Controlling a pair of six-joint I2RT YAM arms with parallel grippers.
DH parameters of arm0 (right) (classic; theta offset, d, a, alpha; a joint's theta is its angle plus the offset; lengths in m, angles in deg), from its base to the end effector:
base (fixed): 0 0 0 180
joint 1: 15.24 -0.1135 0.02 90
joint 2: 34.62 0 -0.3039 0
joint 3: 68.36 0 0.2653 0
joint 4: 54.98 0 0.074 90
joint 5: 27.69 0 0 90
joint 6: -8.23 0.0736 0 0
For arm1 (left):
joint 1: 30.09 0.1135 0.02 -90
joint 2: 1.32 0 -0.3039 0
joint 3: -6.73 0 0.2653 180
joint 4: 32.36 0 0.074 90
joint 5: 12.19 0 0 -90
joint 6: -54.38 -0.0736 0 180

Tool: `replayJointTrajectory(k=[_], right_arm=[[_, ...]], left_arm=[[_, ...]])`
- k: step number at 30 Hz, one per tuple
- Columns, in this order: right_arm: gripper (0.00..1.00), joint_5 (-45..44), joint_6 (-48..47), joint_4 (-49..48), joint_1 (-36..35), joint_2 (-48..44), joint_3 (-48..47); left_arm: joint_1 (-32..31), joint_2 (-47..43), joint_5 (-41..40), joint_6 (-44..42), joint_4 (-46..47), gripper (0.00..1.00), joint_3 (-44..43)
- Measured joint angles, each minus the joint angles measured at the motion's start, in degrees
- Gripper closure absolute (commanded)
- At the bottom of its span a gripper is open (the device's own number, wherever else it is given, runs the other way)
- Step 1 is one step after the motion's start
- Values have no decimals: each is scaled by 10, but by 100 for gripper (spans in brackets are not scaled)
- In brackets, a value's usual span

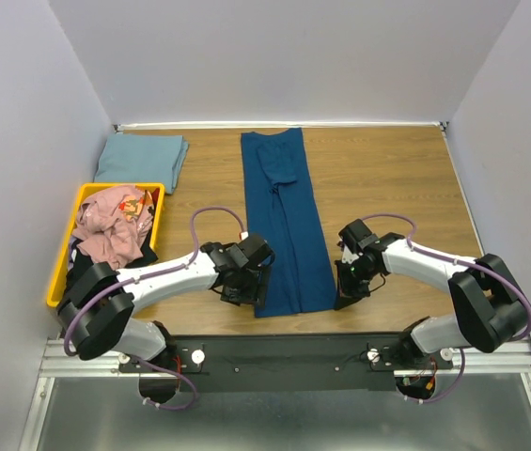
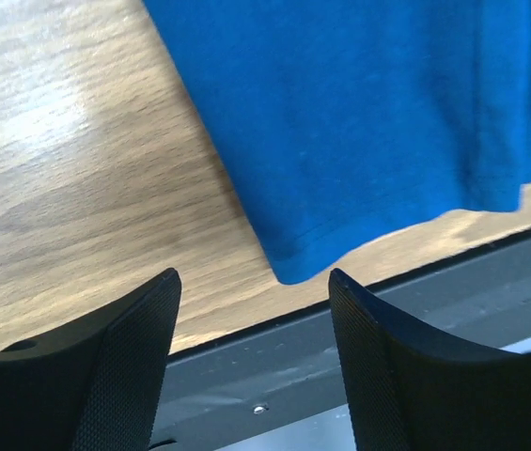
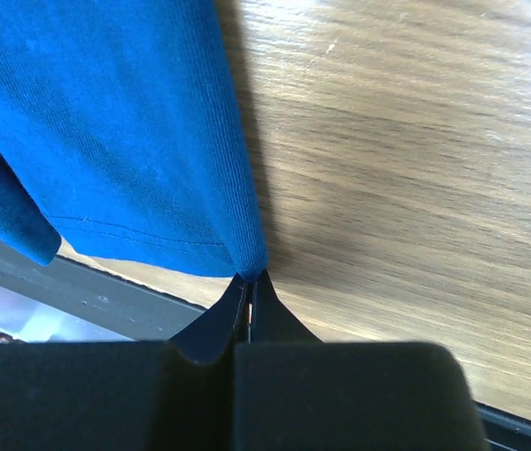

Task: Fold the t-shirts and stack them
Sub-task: Fold the tshirt

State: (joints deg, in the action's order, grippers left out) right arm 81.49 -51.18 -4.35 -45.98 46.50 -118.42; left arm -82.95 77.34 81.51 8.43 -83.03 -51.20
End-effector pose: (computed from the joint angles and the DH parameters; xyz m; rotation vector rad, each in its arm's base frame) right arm 0.1777 0.1338 0.1349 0.0414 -3.0445 -0.5553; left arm 0.1504 -0.2065 0.1778 0.2417 2.9345 -0.4239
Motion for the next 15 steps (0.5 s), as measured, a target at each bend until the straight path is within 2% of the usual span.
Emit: replayJointTrajectory(k=[7, 15], right_arm=[[99, 0, 0, -2, -5, -1, 0], [99, -1, 0, -2, -8, -2, 0]], left_arm=[[-3, 50, 1, 7, -15, 42, -16], [-6, 83, 3, 7, -22, 45, -35]])
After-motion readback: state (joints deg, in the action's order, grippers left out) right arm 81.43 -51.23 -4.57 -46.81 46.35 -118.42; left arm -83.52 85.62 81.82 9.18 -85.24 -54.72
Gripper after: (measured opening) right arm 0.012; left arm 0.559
